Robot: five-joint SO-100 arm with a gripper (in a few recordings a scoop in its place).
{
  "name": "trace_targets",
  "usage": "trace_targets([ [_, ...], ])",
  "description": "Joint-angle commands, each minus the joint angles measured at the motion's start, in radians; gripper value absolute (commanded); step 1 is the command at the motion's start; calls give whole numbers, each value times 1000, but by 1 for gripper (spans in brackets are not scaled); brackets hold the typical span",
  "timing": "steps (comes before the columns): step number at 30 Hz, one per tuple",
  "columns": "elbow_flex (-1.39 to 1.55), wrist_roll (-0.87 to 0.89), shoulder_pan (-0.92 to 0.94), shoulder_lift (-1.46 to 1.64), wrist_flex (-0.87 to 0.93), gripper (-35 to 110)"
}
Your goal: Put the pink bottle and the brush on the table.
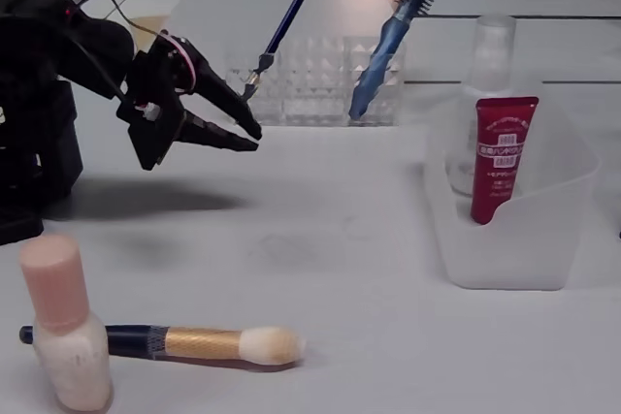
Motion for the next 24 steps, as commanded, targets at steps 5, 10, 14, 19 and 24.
trace_targets([
  [5,21,2,-8,114,133,0],
  [10,21,5,-6,114,187,0],
  [14,23,5,2,115,241,0],
  [19,23,2,-5,115,241,0],
  [24,23,0,0,115,242,5],
])
